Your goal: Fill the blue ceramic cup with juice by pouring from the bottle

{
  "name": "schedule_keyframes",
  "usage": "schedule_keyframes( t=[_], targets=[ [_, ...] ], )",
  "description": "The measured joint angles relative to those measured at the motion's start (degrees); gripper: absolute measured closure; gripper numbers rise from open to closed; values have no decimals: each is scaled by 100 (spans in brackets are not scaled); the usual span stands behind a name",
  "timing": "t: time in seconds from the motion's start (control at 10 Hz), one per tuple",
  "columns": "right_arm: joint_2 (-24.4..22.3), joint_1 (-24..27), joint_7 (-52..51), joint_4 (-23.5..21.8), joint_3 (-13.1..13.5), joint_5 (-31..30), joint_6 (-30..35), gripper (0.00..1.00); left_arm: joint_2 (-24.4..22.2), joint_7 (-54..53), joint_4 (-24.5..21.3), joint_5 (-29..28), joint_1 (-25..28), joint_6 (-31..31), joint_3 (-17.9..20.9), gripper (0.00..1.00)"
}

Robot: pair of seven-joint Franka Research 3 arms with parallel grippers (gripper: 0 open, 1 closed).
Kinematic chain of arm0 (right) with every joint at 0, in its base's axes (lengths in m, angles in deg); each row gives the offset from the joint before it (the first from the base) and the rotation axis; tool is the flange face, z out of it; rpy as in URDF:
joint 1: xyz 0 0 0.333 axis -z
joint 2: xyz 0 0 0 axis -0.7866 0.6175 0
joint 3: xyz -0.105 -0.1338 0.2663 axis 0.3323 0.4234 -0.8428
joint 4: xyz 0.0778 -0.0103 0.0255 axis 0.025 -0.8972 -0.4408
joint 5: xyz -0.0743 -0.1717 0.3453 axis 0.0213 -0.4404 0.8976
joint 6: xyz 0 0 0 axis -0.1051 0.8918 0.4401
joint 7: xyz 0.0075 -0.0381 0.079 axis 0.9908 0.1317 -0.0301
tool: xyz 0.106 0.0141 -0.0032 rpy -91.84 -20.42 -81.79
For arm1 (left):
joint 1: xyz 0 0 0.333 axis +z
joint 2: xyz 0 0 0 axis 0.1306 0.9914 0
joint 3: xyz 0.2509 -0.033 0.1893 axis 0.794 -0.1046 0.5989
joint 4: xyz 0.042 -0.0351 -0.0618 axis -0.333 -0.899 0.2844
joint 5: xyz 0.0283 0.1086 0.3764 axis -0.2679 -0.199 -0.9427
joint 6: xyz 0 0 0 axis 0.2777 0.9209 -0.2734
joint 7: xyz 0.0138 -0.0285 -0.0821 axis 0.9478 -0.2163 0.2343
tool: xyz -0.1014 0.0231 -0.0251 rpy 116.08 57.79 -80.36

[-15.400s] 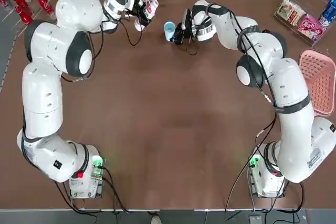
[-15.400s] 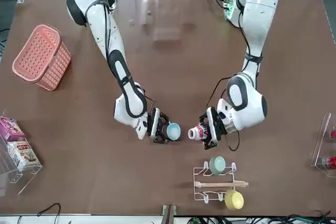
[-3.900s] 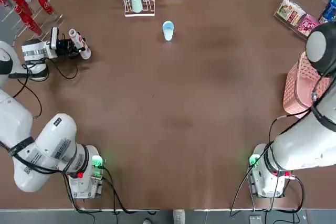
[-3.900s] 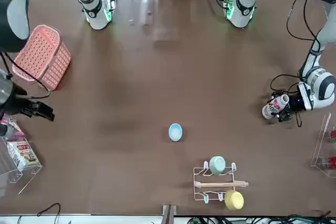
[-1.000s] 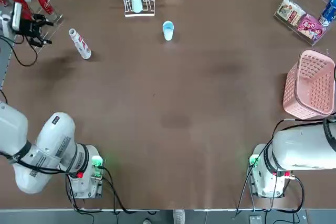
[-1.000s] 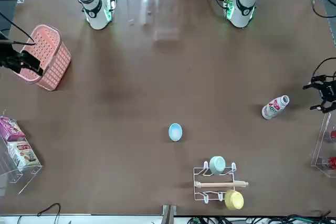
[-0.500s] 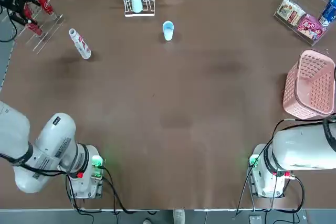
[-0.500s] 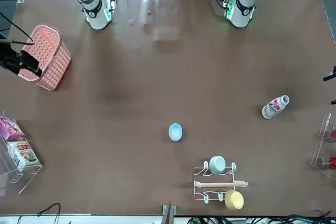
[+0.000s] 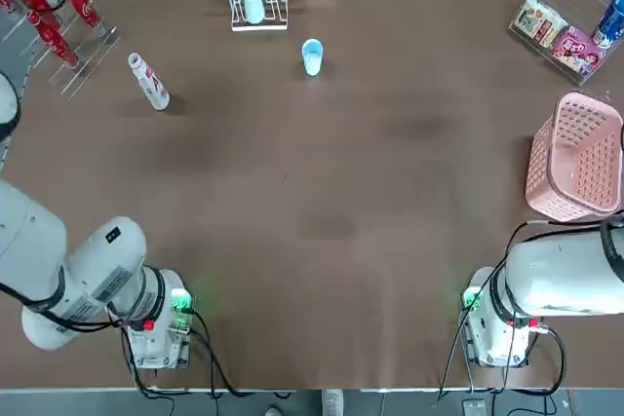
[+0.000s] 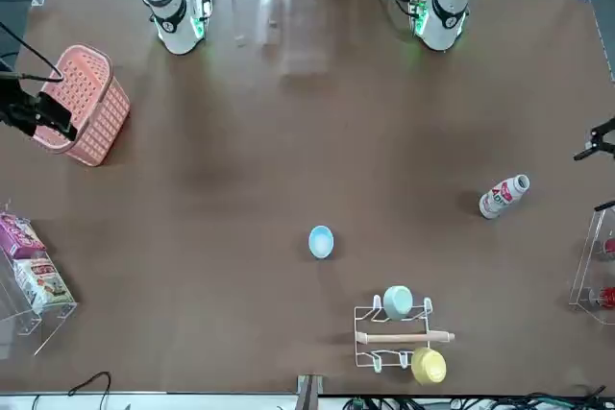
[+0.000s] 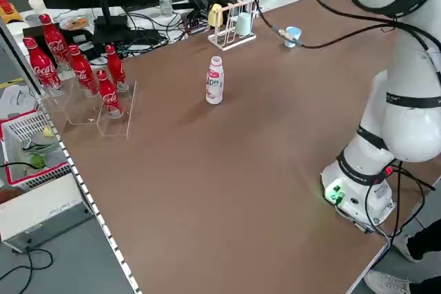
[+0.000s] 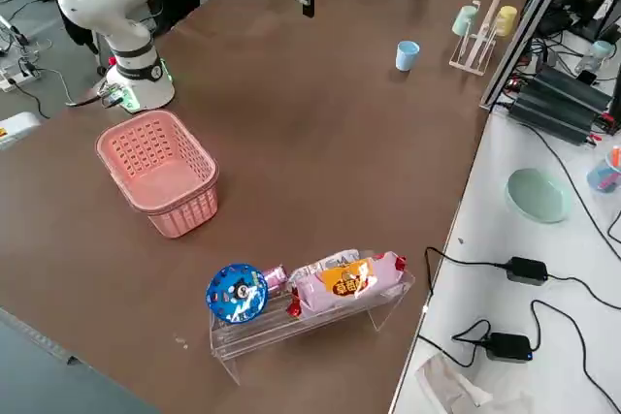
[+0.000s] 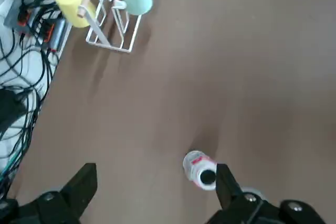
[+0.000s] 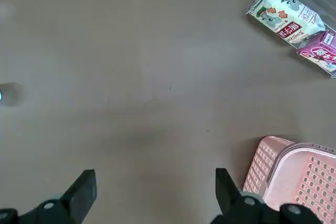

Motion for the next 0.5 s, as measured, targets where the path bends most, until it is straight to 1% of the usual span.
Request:
schedule_keyframes(
  t=[0.1,0.3,0.5],
  targets=[
    [0,0,0,0,0,0,0,0,-122,895,-52,-166,-334,-79,0,0],
    [-1,0,0,0,0,0,7,0,-305,2800,-157,-433,-811,-99,6,0],
    [-1,0,0,0,0,0,16,0,-383,4992,-203,-543,-1289,-115,8,0]
  ],
)
